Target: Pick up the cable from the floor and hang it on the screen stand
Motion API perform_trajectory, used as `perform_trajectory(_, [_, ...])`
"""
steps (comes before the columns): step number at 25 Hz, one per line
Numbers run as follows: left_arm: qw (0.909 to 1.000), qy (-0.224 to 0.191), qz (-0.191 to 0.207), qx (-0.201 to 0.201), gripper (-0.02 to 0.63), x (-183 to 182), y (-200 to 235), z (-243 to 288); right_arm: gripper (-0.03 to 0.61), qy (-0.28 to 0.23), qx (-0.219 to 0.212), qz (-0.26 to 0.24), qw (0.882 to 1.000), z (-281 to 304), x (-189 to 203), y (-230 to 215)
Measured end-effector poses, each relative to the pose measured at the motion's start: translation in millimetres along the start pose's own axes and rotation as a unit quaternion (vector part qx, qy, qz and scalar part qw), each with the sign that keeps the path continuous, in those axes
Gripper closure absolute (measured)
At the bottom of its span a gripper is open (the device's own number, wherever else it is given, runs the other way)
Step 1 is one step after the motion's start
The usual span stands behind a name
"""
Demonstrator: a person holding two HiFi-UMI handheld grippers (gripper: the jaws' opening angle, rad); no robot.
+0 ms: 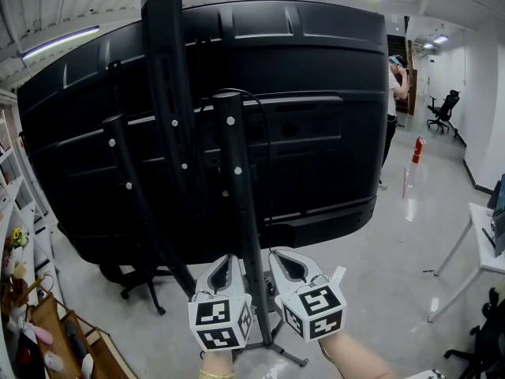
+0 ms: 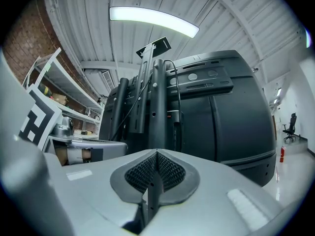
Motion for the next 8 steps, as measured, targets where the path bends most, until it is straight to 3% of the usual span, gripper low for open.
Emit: perform_trajectory(8, [1.0000, 0.006, -0.004, -0.003, 0.607, 5.6, 4.0, -2.7, 0.580, 0.002, -0.005, 0.000, 1.000, -0.7, -0.1, 7.3])
Point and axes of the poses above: the fingertips, and each gripper's own axes: z forward along the fingers, y to its left, x out of its underside, the point moved 3 cm from there along -z, backward along the fingers, and after that the axes turned 2 degrees about z, right-handed, at the moved point
